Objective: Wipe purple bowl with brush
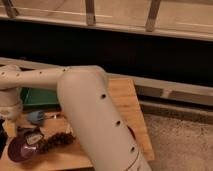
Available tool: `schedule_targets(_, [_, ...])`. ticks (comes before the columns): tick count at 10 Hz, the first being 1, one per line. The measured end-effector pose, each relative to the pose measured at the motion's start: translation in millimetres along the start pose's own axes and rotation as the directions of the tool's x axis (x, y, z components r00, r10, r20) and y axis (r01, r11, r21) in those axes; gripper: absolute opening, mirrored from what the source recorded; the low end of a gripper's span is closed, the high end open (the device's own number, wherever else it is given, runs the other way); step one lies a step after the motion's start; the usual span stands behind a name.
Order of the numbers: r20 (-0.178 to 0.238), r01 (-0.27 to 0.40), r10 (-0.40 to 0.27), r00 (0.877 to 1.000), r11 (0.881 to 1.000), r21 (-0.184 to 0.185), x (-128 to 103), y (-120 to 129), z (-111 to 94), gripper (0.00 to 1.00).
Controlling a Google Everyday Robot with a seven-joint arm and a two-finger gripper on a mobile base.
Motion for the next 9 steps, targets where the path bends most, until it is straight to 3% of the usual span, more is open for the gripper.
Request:
schedule_targets(2, [0.004,0.014,-0.014,1.0,1.0,-0.023,-14.9,3.0,6.9,0.0])
schedule_targets(4, [-0.009,0.011,-0.011,1.0,0.997,-0.07,-11.6,13.1,18.0,0.0])
schedule_targets(7, [-0.059,-0.071,0.064,0.996,0.988,-0.133,29.5,34.3,31.4,0.0])
schedule_targets(9, [-0.063,-0.124,0.118,0.991,0.986,-0.111,50.6,33.4,26.5,0.0])
